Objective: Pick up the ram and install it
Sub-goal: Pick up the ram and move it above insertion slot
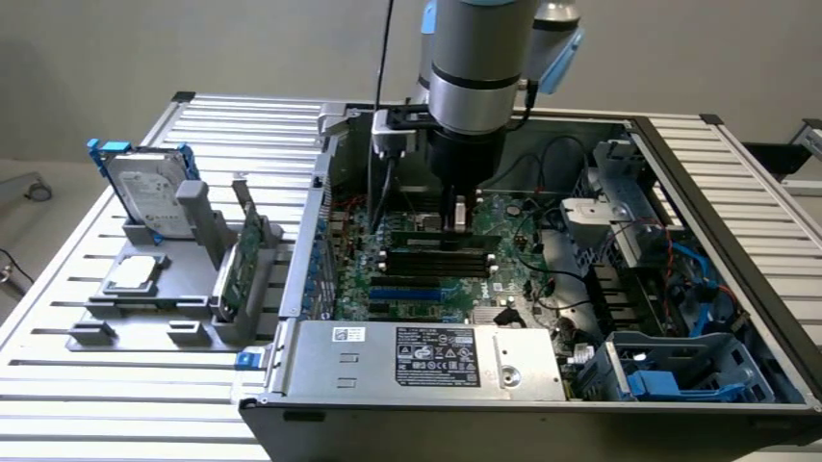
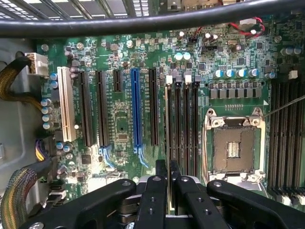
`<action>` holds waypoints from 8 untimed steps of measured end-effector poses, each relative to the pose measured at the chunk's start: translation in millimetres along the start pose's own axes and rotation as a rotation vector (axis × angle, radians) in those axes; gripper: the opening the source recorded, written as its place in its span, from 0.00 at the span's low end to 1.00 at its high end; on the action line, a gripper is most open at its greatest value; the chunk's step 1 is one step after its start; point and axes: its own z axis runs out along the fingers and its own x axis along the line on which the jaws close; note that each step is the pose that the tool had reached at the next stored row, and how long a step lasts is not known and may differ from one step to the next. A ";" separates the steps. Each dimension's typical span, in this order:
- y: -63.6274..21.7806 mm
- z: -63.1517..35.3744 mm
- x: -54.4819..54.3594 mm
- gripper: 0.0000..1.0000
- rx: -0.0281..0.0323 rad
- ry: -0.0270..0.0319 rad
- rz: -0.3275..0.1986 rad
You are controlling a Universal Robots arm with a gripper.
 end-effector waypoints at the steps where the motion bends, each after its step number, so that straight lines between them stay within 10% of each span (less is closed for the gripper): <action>1: 0.2 1.8 0.0 0.14 0.0001 0.0000 -0.001; 8: 1.2 14.5 -0.2 0.14 0.0007 -0.0002 -0.003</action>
